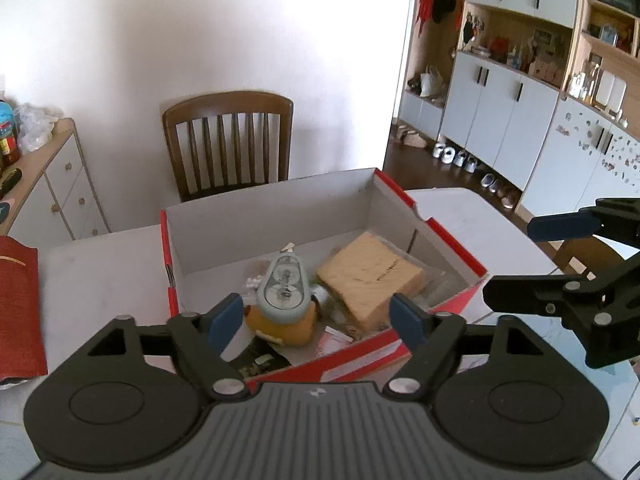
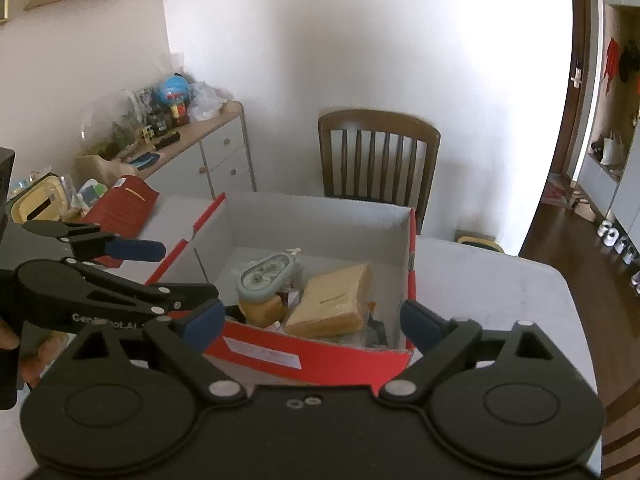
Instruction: Organize objects
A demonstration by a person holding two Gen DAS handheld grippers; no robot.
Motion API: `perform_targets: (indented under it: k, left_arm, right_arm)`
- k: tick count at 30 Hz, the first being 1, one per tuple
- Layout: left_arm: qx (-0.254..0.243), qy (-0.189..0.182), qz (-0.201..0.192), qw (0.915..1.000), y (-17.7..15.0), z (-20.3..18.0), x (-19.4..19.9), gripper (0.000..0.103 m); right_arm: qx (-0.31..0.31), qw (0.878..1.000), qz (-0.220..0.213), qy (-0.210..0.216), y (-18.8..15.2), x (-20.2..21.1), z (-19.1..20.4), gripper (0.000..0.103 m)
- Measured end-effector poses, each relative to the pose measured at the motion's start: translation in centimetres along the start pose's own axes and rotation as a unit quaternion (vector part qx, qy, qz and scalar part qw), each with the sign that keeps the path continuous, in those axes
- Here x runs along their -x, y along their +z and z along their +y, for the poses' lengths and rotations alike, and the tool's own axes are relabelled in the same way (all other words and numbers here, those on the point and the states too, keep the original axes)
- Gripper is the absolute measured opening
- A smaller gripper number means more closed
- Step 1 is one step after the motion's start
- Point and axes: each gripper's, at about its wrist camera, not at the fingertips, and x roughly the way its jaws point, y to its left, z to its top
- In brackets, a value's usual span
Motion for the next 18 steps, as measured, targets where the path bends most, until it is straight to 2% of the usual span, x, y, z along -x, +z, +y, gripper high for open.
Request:
perform_targets:
  k: [9,17,18]
  left_arm:
    - [0.003,0.029,-0.006,0.9995,-1.3,-1.1,2.1,0.081]
    - [0.024,0.015,0.001,0.9996,-2.8,-1.2,3.8,0.082]
    - [0.025,0.015,-0.001,0.9996,-3.0,-1.3,4.1,0.086]
  right_arm:
    - [0.009,1.000,-0.022,0.010,-1.5,2.6,0.5,0.102]
    - [0.009,1.000,-0.024,0.017,-3.3,4.2,0.8,0.102]
    - [0.009,1.000,-0.024,0.019,-3.4,4.3,0.8,0.102]
